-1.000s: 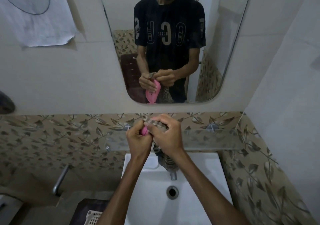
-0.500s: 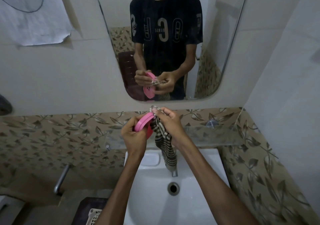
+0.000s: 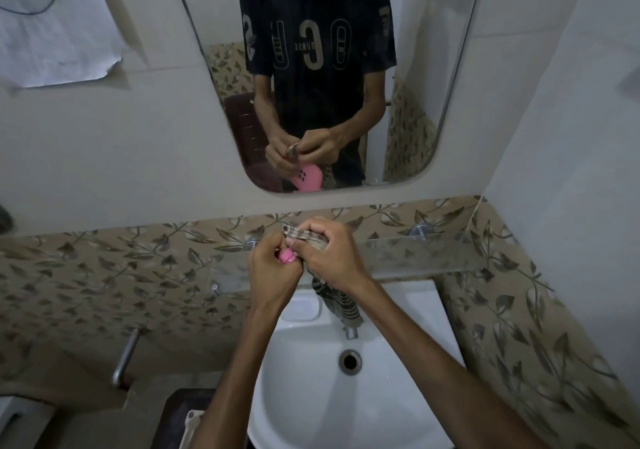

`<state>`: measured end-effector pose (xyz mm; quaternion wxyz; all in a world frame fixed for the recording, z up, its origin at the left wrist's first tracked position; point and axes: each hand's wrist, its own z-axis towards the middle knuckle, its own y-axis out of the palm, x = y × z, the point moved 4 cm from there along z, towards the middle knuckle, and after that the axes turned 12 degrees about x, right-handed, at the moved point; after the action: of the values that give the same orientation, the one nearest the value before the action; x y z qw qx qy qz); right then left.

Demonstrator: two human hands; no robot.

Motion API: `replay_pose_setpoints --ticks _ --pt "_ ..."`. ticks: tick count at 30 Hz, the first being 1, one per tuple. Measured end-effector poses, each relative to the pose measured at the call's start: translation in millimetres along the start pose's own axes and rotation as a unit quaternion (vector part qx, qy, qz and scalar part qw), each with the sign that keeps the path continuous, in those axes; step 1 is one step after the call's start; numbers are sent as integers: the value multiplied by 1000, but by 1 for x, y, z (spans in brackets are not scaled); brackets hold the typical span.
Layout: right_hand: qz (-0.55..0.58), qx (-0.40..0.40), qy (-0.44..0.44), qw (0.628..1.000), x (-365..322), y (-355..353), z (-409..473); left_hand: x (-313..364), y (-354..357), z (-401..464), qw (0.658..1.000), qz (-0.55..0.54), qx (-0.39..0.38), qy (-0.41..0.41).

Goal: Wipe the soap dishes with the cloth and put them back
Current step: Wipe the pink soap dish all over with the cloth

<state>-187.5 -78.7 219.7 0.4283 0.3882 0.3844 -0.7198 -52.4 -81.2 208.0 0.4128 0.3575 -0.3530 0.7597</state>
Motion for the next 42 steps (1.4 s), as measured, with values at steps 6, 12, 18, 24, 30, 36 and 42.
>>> replay_pose_setpoints --ticks 6,12,18,24,30,36,42 --pt "2 86 50 995 28 -18 11 -1 0 -11 996 -86 37 2" --pt "-67 102 103 987 57 -23 25 11 -6 -10 990 -127 51 -32" --pt "230 148 314 909 85 -27 4 11 -2 9 936 -245 87 -237" --pt "294 95 337 889 58 -31 13 -6 19 -6 841 -331 39 -426" --pt "326 79 283 899 38 -35 7 -10 28 -9 843 -309 40 -438" --pt "168 46 82 981 20 -44 4 -10 23 -9 873 -279 12 -399" --pt "144 5 -59 988 13 -44 -3 -10 19 -15 702 -486 -34 -520"
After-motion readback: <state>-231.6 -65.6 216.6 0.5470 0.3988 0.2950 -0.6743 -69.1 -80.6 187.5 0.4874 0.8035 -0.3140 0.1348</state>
